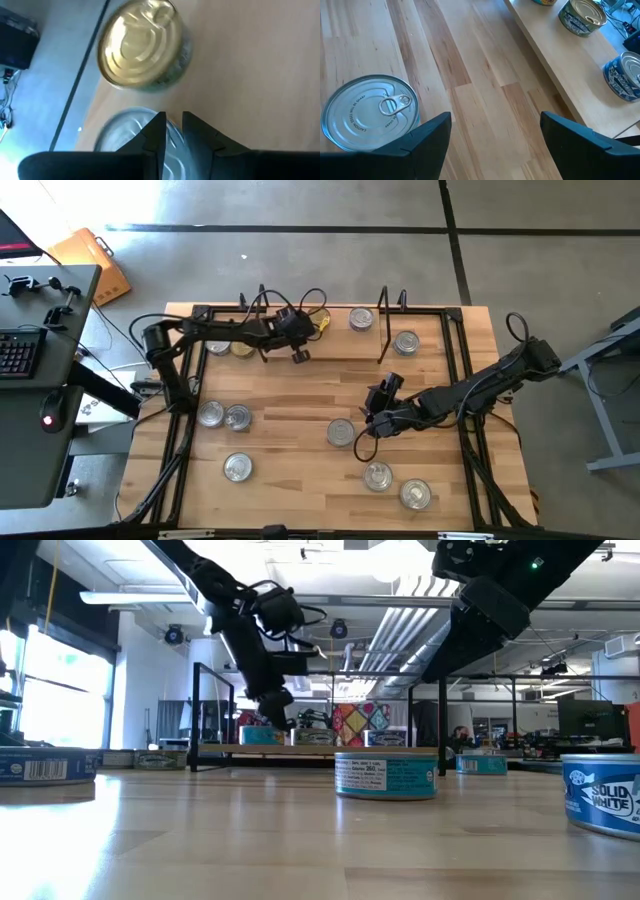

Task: Stack canned seafood by type on shelf
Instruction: Put the yellow-blue tuna can on the shelf, then adjust the tuna cans and shelf

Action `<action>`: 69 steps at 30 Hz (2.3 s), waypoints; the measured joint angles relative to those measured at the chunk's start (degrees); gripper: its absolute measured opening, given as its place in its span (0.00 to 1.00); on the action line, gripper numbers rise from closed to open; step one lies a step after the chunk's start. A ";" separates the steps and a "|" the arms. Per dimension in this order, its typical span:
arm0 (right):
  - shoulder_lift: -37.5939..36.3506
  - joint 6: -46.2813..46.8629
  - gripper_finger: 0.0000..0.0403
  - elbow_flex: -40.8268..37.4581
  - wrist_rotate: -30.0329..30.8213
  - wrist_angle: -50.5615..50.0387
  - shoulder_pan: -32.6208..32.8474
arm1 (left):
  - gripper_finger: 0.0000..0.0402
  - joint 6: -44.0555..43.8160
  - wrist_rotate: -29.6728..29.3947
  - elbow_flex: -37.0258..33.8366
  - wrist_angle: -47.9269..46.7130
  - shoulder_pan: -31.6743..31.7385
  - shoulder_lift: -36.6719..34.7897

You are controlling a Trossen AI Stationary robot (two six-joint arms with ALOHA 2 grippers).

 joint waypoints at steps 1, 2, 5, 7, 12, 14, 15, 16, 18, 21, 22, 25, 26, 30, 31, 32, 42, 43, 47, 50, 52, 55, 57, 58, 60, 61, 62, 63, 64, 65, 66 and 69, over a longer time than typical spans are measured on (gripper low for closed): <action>0.00 0.02 0.74 0.00 0.00 0.02 0.00 | 0.13 0.02 0.07 0.01 -0.84 -0.23 -0.15; 0.00 0.00 0.74 0.00 0.00 0.02 0.00 | 0.13 0.26 0.12 0.02 -2.00 -0.53 -0.36; 0.00 0.10 0.74 0.00 0.00 0.02 0.00 | 0.10 1.79 -0.26 0.12 -5.89 -1.88 -0.82; 0.00 0.06 0.74 0.00 0.00 0.02 0.00 | 0.07 1.98 -0.75 0.17 -7.95 -3.17 -1.22; 0.00 0.06 0.74 0.00 0.00 -0.01 0.00 | 0.01 5.16 -2.36 0.03 -11.18 -6.30 -2.85; 0.00 0.08 0.74 0.00 0.00 0.00 0.00 | 0.01 6.88 -2.95 -0.01 -12.20 -6.96 -3.46; 0.00 0.20 0.74 0.00 0.00 0.01 0.00 | 0.00 7.75 -2.99 -0.01 -12.68 -7.02 -3.62; 0.00 0.22 0.74 0.00 -0.01 0.00 -0.01 | 0.00 8.40 -3.03 -0.01 -13.04 -6.89 -3.76; 0.00 0.30 0.74 0.00 -0.01 0.00 0.00 | 0.00 9.05 -3.39 -0.01 -13.61 -6.12 -3.82; 0.00 0.46 0.74 0.00 0.00 0.00 0.00 | 0.00 9.21 -3.83 -0.02 -13.49 -4.51 -3.82; 0.00 0.42 0.74 0.00 0.00 0.00 0.00 | 0.00 9.55 -3.84 -0.02 -13.48 -3.87 -3.82; 0.00 0.24 0.74 0.00 -0.01 0.00 0.00 | 0.00 12.22 -3.84 -0.03 -13.17 -1.89 -3.82; 0.00 0.22 0.74 0.00 -0.02 0.00 0.00 | 0.00 13.46 -3.84 -0.01 -12.85 -1.23 -3.82; 0.00 0.22 0.74 0.00 0.00 0.00 0.00 | 0.00 18.48 -3.97 -0.03 -11.24 0.81 -3.82; 0.00 0.22 0.74 0.00 0.00 0.00 0.00 | 0.00 19.65 -4.04 -0.02 -10.92 1.19 -3.82; 0.00 0.22 0.74 0.00 0.00 0.00 0.00 | 0.00 20.63 -4.03 -0.03 -10.98 1.61 -3.82; 0.00 0.22 0.74 0.00 0.00 0.00 -0.02 | 0.01 22.56 -5.17 -0.02 -11.43 3.89 -3.82; 0.00 0.22 0.74 0.00 0.00 0.00 0.00 | 0.01 22.42 -5.19 -0.03 -11.49 3.91 -3.82; 0.00 0.22 0.74 0.00 -0.02 0.00 0.00 | 0.08 21.60 -5.19 -0.03 -11.50 3.89 -3.82; 0.00 0.22 0.74 0.00 -0.02 0.00 0.00 | 0.15 19.94 -5.26 -0.03 -11.64 3.89 -3.82; 0.00 0.22 0.74 0.00 -0.02 0.00 -0.02 | 0.19 18.72 -5.62 -0.03 -12.05 3.89 -4.08; 0.00 0.22 0.74 0.00 -0.01 0.00 0.00 | 0.22 16.93 -6.40 -0.03 -12.09 3.10 -4.94; 0.00 0.22 0.74 0.00 0.00 0.02 -0.02 | 0.23 15.25 -6.14 -0.03 -11.03 1.95 -5.74; 0.00 0.22 0.74 0.00 0.00 0.02 -0.01 | 0.23 13.89 -5.40 -0.03 -9.84 1.34 -6.08; 0.00 0.22 0.74 0.00 0.00 0.09 -0.20 | 0.23 11.48 -0.15 -0.03 -6.32 0.61 -6.51; 0.00 0.22 0.74 0.00 0.00 0.25 -0.29 | 0.22 10.84 3.74 -0.03 -4.47 0.51 -6.51; 0.00 0.16 0.74 0.00 0.00 0.65 -0.45 | 0.21 10.50 7.38 -0.03 -2.42 0.45 -6.42; 0.00 0.03 0.74 0.00 0.00 1.05 -0.54 | 0.20 10.42 9.97 -0.03 0.37 0.36 -5.96; 0.00 0.02 0.74 0.00 0.00 1.37 -0.55 | 0.19 10.23 11.22 -0.03 3.57 0.39 -5.47; 0.00 0.01 0.74 0.00 0.00 1.65 -0.55 | 0.18 9.98 11.53 -0.03 6.25 0.44 -4.90; 0.00 -0.30 0.74 0.00 0.00 1.87 -0.55 | 0.16 9.98 11.65 -0.02 8.95 0.65 -4.14; 0.00 -1.20 0.74 0.00 0.00 2.30 -0.55 | 0.11 9.80 11.80 -0.01 16.46 1.66 -2.01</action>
